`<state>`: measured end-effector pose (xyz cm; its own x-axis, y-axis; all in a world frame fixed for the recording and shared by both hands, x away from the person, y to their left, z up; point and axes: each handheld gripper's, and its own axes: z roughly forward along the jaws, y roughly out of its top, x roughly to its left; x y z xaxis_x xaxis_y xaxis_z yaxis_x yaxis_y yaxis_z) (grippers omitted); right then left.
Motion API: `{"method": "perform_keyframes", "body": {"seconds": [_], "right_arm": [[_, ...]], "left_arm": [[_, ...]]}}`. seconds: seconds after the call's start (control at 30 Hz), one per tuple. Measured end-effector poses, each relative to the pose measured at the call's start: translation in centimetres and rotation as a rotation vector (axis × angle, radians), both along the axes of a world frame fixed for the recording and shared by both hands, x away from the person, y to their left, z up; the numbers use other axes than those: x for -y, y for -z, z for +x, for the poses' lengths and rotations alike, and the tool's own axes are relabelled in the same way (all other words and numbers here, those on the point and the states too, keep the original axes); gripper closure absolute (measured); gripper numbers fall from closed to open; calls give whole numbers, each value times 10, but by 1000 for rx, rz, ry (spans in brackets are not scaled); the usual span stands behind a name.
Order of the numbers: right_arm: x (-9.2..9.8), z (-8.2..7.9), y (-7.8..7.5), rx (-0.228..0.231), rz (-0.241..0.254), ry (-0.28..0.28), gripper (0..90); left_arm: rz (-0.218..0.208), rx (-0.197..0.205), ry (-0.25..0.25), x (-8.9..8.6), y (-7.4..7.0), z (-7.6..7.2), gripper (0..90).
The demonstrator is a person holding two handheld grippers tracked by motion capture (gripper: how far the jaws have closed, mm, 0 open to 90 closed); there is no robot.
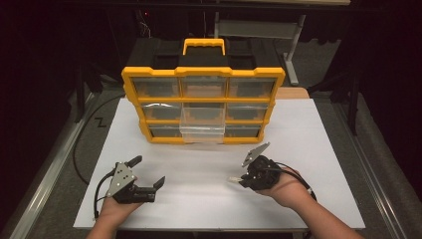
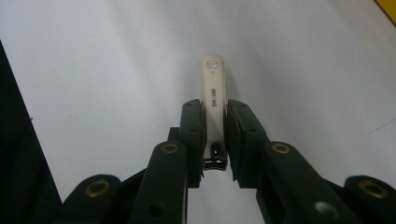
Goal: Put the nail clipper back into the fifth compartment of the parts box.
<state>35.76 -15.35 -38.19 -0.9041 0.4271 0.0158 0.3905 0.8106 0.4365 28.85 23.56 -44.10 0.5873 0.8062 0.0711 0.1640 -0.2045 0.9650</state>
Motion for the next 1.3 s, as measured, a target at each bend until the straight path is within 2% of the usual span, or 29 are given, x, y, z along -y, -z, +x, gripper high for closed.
{"method": "perform_keyframes", "body": {"seconds": [0.23,0.4,0.7,1.3], "right_arm": [[-2,2,-4,-6,-24,-20,796],[-2,4,-10,-16,-26,-17,797],[-1,9,-19,-25,-59,-22,797],[3,15,-40,-15,-59,-44,796]], "left_arm": [[-4,0,-2,0,0,0,2],[-1,1,0,0,0,0,2],[-4,0,0,0,0,1,2],[-1,-1,2,0,0,0,2]]}}
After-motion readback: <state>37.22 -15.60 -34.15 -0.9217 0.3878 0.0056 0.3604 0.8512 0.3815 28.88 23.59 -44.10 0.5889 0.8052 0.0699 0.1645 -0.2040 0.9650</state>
